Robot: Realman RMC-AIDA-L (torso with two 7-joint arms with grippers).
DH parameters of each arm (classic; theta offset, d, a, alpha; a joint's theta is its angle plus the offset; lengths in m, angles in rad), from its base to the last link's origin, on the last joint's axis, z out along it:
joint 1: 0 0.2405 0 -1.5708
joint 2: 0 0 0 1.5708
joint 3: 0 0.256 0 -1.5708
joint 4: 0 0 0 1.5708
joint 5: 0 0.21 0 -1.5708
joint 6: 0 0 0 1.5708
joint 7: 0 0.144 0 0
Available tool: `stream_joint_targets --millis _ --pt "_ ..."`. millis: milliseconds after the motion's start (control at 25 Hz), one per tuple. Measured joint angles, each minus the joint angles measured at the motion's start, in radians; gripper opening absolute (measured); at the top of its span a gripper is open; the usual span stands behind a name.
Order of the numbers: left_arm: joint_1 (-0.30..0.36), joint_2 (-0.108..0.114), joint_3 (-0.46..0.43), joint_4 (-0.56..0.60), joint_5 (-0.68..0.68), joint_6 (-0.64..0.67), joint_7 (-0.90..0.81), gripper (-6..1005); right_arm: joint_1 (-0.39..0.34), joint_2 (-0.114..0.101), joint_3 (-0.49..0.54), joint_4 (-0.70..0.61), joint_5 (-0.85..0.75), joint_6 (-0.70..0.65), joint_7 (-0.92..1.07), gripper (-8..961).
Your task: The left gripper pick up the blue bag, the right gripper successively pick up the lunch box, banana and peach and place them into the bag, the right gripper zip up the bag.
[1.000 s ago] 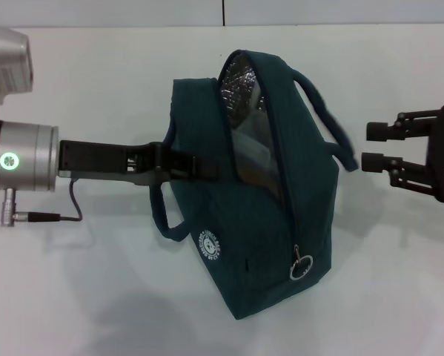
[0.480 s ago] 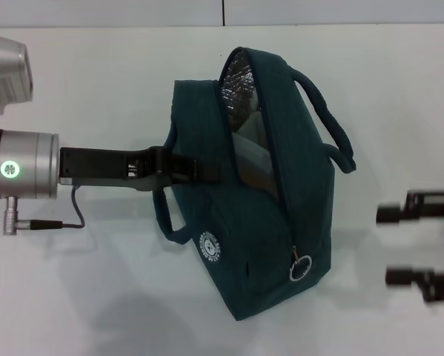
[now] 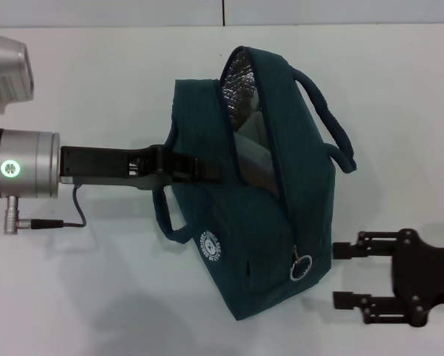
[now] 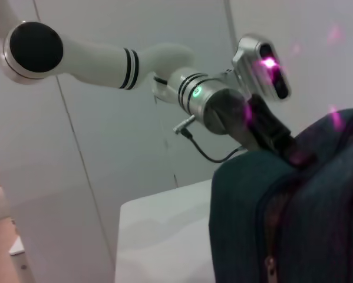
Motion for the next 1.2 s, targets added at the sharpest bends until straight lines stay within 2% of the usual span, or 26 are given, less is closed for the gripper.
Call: stream_joint_targets --millis 200,440,1200 --pt "-0.003 0.000 0.000 0.000 0.000 0.001 0.000 47 0.036 0.002 -0.014 0.073 0.007 0.011 -0.027 635" --pt "-0.003 0.000 0.000 0.000 -0.001 0.001 -0.001 47 0.046 0.006 -0.014 0.098 0.012 0.021 -0.042 636" --pt "-0.005 0.000 0.002 0.000 -0.001 0.004 0.002 47 0.141 0.005 -0.026 0.260 0.047 0.076 -0.081 636"
